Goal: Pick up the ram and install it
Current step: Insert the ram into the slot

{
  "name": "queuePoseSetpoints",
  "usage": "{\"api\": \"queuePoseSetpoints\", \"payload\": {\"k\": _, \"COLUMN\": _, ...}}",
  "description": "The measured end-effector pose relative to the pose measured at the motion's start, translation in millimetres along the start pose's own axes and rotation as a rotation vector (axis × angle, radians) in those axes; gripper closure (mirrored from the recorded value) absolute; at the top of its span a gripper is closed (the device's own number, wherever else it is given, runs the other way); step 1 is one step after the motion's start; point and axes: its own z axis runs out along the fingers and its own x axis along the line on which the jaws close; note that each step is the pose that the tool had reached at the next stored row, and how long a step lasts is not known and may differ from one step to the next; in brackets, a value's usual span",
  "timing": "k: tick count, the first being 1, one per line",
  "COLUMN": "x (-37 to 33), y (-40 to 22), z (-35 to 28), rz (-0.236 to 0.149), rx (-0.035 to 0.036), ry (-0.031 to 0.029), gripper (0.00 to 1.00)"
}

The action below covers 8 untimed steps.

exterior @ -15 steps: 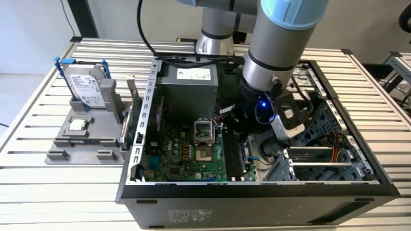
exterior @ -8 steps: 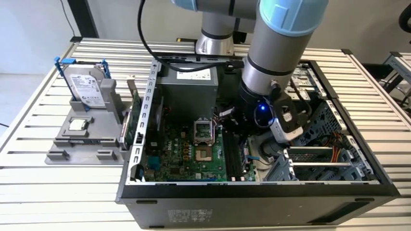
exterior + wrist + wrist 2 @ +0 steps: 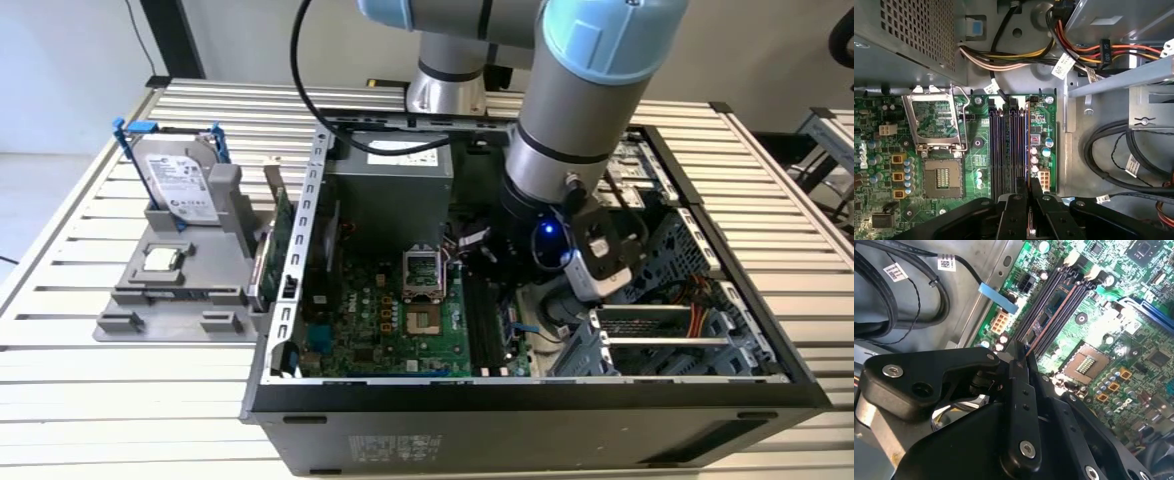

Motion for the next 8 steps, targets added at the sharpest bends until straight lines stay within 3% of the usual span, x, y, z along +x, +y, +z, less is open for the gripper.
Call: {"api": "queuePoseSetpoints", "payload": {"k": 8, "x": -0.2, "y": -3.1, "z": 3.7, "rz": -0.016, "rx": 0.0002, "ry": 0.0, "gripper": 1.0}}
